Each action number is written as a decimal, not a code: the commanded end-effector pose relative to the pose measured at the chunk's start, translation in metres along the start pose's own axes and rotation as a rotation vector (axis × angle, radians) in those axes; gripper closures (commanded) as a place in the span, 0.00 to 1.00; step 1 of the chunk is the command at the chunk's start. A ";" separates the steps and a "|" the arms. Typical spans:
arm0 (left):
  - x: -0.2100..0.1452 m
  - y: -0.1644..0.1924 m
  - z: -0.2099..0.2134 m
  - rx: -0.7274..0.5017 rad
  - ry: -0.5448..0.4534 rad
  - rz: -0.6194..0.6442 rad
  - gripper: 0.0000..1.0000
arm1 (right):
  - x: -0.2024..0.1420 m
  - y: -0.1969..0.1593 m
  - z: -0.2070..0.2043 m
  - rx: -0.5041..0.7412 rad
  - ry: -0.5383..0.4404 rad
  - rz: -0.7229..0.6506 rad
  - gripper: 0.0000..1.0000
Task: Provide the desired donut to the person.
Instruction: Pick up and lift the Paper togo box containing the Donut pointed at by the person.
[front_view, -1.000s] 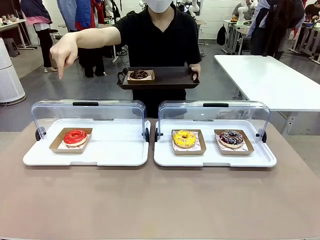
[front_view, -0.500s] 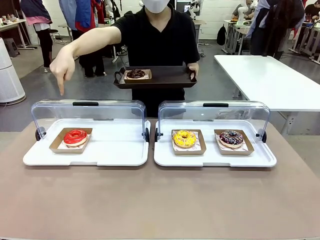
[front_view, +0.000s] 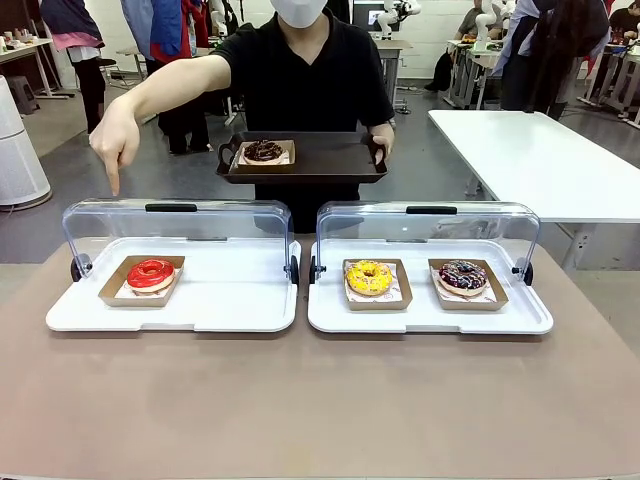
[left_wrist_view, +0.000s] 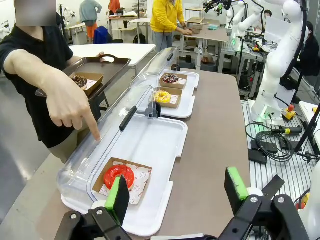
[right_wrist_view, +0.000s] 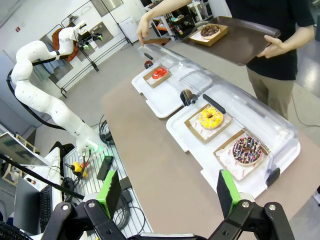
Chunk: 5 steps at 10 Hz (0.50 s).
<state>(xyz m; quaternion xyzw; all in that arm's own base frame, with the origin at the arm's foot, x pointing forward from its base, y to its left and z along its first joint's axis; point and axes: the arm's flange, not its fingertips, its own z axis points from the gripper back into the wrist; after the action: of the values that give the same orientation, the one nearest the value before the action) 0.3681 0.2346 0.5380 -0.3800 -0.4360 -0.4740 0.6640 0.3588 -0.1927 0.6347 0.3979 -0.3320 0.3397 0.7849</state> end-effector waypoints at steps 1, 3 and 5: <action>-0.001 -0.002 0.001 -0.002 -0.015 -0.007 0.00 | 0.001 0.001 -0.001 0.013 -0.021 0.007 0.00; 0.000 0.000 0.000 0.000 0.000 0.000 0.00 | 0.001 0.001 -0.001 0.013 -0.021 0.007 0.00; 0.029 0.008 -0.025 -0.017 0.317 -0.050 0.00 | 0.001 0.001 -0.001 0.013 -0.021 0.007 0.00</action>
<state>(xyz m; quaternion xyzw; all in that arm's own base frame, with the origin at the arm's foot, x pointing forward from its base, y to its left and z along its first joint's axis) 0.3781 0.2223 0.5443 -0.3479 -0.3868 -0.5108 0.6844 0.3588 -0.1925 0.6348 0.3978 -0.3319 0.3398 0.7849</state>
